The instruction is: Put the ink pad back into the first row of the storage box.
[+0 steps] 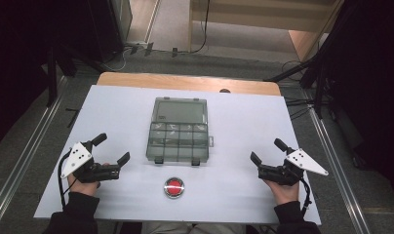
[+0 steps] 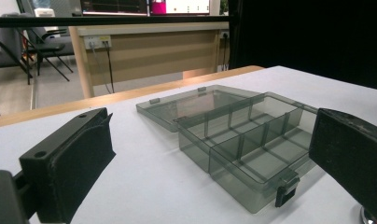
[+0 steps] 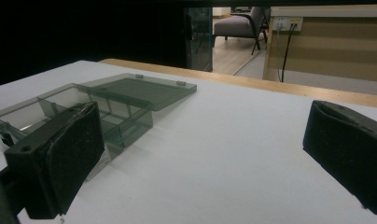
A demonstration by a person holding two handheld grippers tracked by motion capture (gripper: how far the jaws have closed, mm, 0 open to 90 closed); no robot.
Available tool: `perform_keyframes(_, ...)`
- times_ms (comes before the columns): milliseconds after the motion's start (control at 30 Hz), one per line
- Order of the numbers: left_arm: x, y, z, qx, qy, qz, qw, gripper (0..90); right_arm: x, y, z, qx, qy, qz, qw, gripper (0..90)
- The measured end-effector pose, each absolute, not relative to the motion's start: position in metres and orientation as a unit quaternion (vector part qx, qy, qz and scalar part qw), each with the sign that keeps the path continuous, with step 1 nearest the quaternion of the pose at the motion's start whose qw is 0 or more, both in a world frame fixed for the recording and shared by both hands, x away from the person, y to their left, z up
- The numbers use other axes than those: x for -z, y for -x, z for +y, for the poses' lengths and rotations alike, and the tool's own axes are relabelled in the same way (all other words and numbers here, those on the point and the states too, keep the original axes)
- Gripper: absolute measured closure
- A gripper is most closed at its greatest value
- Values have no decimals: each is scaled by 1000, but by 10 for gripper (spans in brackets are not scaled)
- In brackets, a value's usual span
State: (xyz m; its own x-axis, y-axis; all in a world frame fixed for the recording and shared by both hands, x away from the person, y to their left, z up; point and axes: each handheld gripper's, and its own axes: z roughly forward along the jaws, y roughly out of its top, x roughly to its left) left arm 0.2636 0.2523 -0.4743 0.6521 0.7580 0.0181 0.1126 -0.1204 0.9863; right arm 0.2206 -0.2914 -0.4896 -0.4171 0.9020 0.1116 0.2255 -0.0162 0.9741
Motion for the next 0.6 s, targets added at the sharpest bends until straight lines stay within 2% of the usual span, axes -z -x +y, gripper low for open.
perform_keyframes(600,473,-261,250,-271,-701,309,583,0,493,-219,-293,-552,-454,631,301,0)
